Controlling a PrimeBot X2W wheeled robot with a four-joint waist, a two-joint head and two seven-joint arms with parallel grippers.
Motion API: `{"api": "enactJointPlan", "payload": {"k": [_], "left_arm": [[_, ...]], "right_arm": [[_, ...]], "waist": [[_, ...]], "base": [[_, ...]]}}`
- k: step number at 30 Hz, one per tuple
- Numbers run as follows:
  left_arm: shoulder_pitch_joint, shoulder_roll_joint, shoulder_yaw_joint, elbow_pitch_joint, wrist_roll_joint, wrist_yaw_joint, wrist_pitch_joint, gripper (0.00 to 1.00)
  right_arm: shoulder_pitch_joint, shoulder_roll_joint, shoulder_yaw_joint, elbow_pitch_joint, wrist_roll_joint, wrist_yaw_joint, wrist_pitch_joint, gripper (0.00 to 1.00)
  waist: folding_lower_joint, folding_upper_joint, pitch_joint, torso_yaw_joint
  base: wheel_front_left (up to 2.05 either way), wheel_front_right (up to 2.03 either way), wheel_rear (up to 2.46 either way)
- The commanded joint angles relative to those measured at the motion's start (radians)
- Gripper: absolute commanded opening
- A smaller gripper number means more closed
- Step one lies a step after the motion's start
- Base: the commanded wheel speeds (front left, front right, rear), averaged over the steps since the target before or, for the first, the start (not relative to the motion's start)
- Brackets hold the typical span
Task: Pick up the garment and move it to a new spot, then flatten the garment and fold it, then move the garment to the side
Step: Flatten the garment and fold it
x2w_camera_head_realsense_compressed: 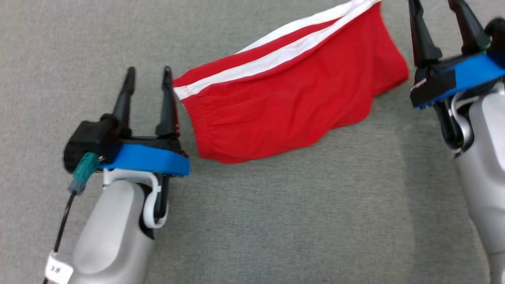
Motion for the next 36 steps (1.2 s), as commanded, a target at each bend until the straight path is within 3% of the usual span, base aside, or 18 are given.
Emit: {"api": "enactJointPlan", "payload": {"k": [1, 7, 8, 15, 24, 36], "left_arm": [[0.03, 0.02, 0.028, -0.042, 0.03, 0.016, -0.005, 1.0], [0.115, 0.058, 0.075, -0.096, 0.053, 0.032, -0.005, 1.0], [0.161, 0.08, 0.091, -0.097, 0.052, 0.037, -0.005, 1.0], [0.251, 0.11, 0.093, -0.11, 0.056, 0.055, 0.013, 1.0], [0.316, 0.123, 0.088, -0.148, 0.049, 0.074, 0.041, 1.0], [0.32, 0.126, 0.087, -0.167, 0.038, 0.084, 0.051, 1.0]], "right_arm": [[0.07, 0.015, -0.029, -0.058, -0.019, 0.0, -0.007, 1.0], [0.257, 0.058, -0.105, -0.219, -0.046, 0.0, -0.007, 1.0], [0.343, 0.085, -0.132, -0.277, -0.057, 0.0, 0.006, 1.0], [0.51, 0.126, -0.169, -0.385, -0.079, 0.0, 0.051, 1.0], [0.674, 0.162, -0.219, -0.531, -0.104, 0.0, 0.121, 1.0], [0.691, 0.164, -0.234, -0.588, -0.107, 0.0, 0.168, 1.0]], "waist": [[0.0001, -0.0001, -0.048, -0.052], [0.0001, -0.0001, -0.113, -0.126], [0.0001, -0.0001, -0.145, -0.163], [0.0001, -0.0001, -0.194, -0.211], [0.0001, -0.0001, -0.21, -0.225], [0.0001, -0.0001, -0.216, -0.213]], "base": [[0.0, 0.0, 0.0], [0.0, 0.0, 0.0], [0.0, 0.0, 0.0], [0.0, 0.0, 0.0], [0.0, 0.0, 0.0], [0.0, 0.0, 0.0]]}}
